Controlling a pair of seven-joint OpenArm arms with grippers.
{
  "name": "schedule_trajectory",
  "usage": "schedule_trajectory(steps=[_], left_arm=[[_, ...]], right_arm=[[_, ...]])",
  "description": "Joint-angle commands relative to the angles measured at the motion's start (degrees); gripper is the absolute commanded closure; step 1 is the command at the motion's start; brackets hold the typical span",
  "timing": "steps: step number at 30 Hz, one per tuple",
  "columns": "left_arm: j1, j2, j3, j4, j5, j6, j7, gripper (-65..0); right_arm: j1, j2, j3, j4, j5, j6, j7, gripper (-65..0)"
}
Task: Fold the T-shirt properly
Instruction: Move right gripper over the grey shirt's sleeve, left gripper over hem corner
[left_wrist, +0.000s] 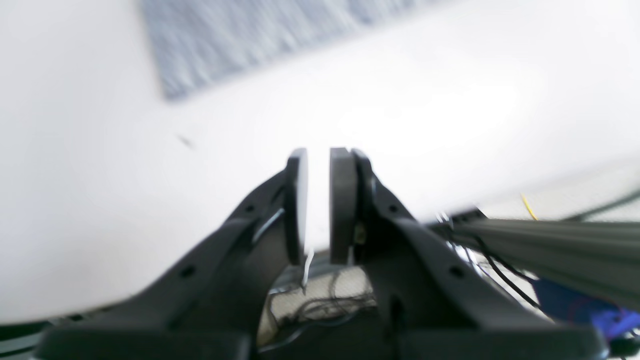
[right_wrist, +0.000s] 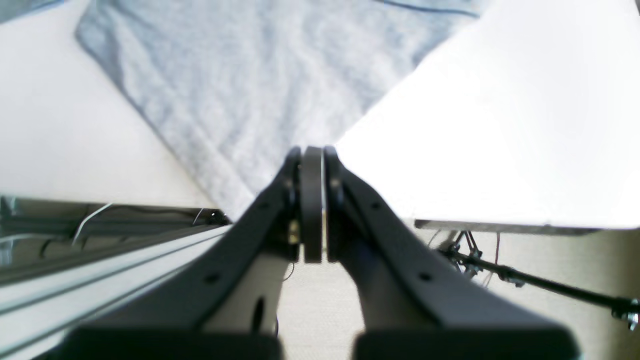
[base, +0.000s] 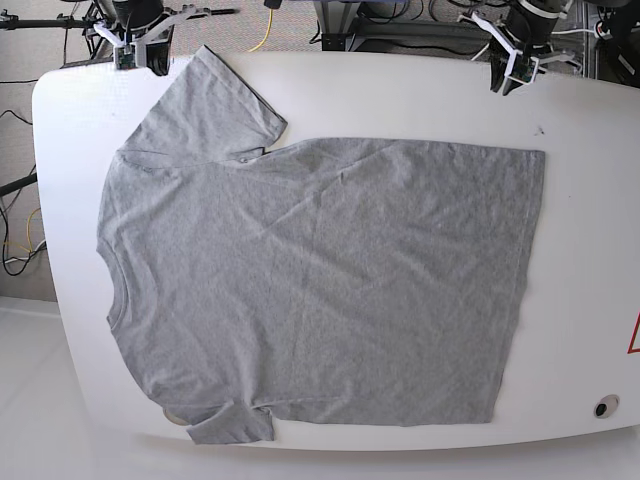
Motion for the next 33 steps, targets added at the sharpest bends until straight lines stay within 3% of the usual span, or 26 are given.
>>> schedule_trajectory(steps=[1,8,10,14,22,30,32,33], left_arm=[[-1.10,-0.23,-0.46,1.62,0.12,0.77,-2.14,-5.3],[-3.51,-0.38,-1.38,2.18,-0.21,0.65,-1.46,-8.4],[-3.88,-0.34,-1.58,1.98,-0.78,0.71,-1.16,-12.3],[-5.13,-0.16,-2.09,1.93,-1.52,0.79,-0.50,-14.6],[-6.78,0.06,-5.56,2.17,-6.01,0.67,0.65,-13.0],[-8.75,0.26,-7.88,1.97,-9.89,0.42,1.54,-13.4],[-9.33,0.29,-9.08,1.44,-11.06,0.12,2.04,-12.0],[-9.48,0.31,-9.24,1.27,-11.23,0.07,2.14,-11.9]], right_arm=[[-0.24,-1.40,-0.02,1.43,-0.23,-0.30,1.67,-0.4],[1.27,-2.34,-0.15,1.23,2.23,-0.90,1.88,-2.8],[1.85,-2.18,0.29,1.39,8.24,-1.12,1.87,-9.5],[2.92,-1.91,0.65,1.21,12.46,-1.10,1.73,-14.7],[6.94,-1.47,0.28,0.84,20.05,0.94,0.47,-16.1],[11.67,-1.70,0.69,-0.06,24.83,7.93,-1.92,-14.1],[13.89,-2.00,0.80,-0.06,25.82,12.18,-4.06,-14.7],[14.28,-2.11,1.00,-0.18,25.83,12.64,-4.31,-14.8]])
